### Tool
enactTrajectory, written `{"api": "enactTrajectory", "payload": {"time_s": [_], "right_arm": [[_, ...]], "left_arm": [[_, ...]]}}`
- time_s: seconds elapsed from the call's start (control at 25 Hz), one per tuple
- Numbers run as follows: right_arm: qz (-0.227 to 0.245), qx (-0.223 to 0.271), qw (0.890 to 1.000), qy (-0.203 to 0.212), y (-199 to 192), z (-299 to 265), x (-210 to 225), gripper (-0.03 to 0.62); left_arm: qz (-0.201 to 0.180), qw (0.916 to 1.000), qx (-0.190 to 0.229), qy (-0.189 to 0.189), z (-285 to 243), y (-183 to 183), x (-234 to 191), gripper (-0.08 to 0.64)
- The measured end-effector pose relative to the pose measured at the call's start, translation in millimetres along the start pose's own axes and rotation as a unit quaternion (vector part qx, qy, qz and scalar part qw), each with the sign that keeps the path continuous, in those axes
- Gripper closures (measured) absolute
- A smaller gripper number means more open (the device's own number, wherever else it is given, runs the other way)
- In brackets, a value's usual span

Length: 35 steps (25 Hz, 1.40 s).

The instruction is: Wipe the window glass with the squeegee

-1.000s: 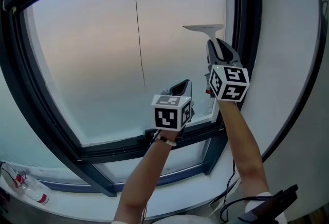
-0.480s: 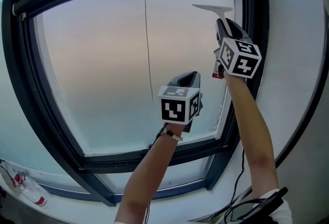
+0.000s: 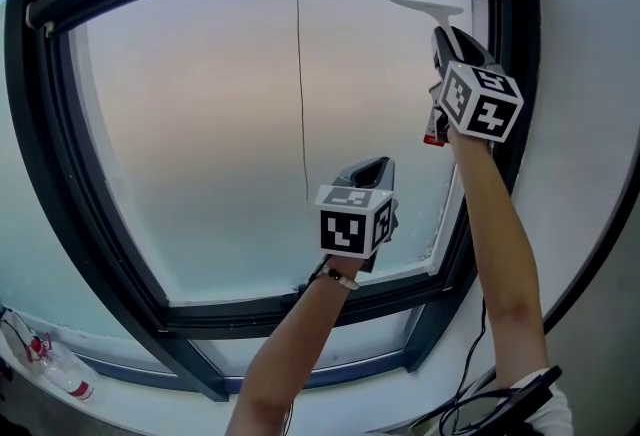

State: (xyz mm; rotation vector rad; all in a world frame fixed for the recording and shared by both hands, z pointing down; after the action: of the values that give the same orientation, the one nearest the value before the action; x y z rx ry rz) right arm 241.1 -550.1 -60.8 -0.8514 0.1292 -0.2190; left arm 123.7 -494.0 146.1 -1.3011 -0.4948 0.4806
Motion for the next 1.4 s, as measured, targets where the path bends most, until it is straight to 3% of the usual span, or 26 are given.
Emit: {"api": "enactTrajectory", "payload": {"time_s": [0.44, 1.4], "right_arm": [[0.013, -0.018, 1.000, 0.013, -55.6, 57.1, -1.1, 0.502], [0.052, -0.122, 0.991, 0.024, -235.0, 221.9, 10.8, 0.503]], "left_arm": [[0.038, 0.9990, -0.020, -0.014, 11.8, -41.0, 3.4, 0.561], [0.125, 0.9892, -0.076, -0.015, 43.0, -163.2, 27.9, 0.561]]}}
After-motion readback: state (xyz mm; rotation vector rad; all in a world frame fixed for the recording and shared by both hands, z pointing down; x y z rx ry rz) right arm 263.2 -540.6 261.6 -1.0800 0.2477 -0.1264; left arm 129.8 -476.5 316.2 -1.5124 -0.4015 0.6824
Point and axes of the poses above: the fingertips, and each gripper's own axes: z backward along the fingers, x to its right, y out of its top, the point moved 5 cm from there along z, backward along the fingers, and after that the axes turned 15 degrees about -y, right-handed, at the moved point
